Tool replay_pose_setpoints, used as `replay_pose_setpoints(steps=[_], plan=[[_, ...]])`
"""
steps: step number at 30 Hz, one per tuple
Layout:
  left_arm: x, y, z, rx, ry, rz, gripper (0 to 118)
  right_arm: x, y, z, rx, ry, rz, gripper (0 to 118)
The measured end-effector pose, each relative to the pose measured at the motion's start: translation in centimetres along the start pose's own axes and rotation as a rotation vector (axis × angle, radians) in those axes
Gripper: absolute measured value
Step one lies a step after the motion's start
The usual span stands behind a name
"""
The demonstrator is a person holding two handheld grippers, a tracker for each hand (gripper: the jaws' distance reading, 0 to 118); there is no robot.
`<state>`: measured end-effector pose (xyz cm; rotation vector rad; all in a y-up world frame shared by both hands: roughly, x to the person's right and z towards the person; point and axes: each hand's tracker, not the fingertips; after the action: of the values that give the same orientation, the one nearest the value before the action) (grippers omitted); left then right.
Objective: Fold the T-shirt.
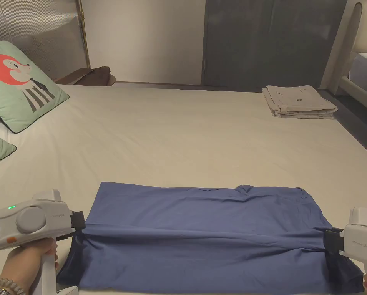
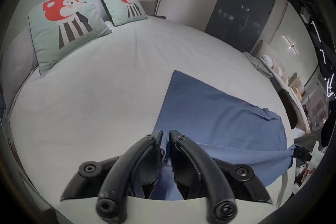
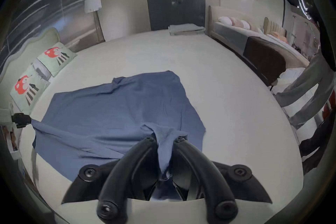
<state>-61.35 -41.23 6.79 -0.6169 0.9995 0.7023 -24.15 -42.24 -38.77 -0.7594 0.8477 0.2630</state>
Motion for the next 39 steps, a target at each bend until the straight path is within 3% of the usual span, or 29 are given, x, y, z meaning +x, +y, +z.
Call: replay_pose_setpoints(steps=[11, 12, 14, 16, 22, 25, 27, 28, 30, 31, 32, 39], plan=[[0.1, -1.4, -3.2, -0.058, 0.043, 0.026, 9, -0.1, -0.1, -4.4, -0.082, -0.037, 0.000, 13], [0.1, -1.5, -3.1, -0.056, 0.037, 0.028, 19, -0.1, 0.0, -4.3, -0.079, -0.036, 0.000, 22], [-0.1, -1.9, -2.8, -0.028, 0.038, 0.008, 66, -0.2, -0.2, -4.0, -0.058, -0.042, 0.037, 65], [0.2, -2.2, -1.4, 0.047, 0.032, -0.035, 107, -0.3, -0.4, -2.6, 0.011, -0.094, 0.084, 90], [1.2, -3.9, 6.4, 0.353, -0.004, -0.078, 110, -0.7, -1.3, 3.7, 0.318, -0.142, 0.103, 90], [1.9, -5.4, 9.5, 0.455, 0.006, -0.130, 110, -1.1, -2.0, 7.0, 0.450, -0.149, 0.055, 90], [2.2, -6.5, 11.1, 0.500, 0.009, -0.173, 108, -1.8, -2.5, 9.2, 0.505, -0.122, 0.028, 88], [2.3, -7.3, 11.9, 0.525, 0.007, -0.200, 96, -1.9, -3.0, 10.0, 0.529, -0.103, 0.018, 74], [2.5, -8.5, 13.2, 0.555, 0.016, -0.214, 51, -2.5, -3.8, 11.5, 0.550, -0.086, 0.005, 35], [2.4, -9.1, 13.7, 0.549, 0.011, -0.208, 17, -2.6, -4.2, 11.9, 0.554, -0.081, 0.004, 7], [2.3, -9.5, 14.1, 0.553, 0.000, -0.204, 4, -2.7, -4.7, 12.3, 0.567, -0.079, 0.001, 1], [1.1, -11.0, 14.4, 0.485, -0.004, -0.235, 0, -3.3, -6.4, 13.8, 0.575, -0.064, 0.014, 0]])
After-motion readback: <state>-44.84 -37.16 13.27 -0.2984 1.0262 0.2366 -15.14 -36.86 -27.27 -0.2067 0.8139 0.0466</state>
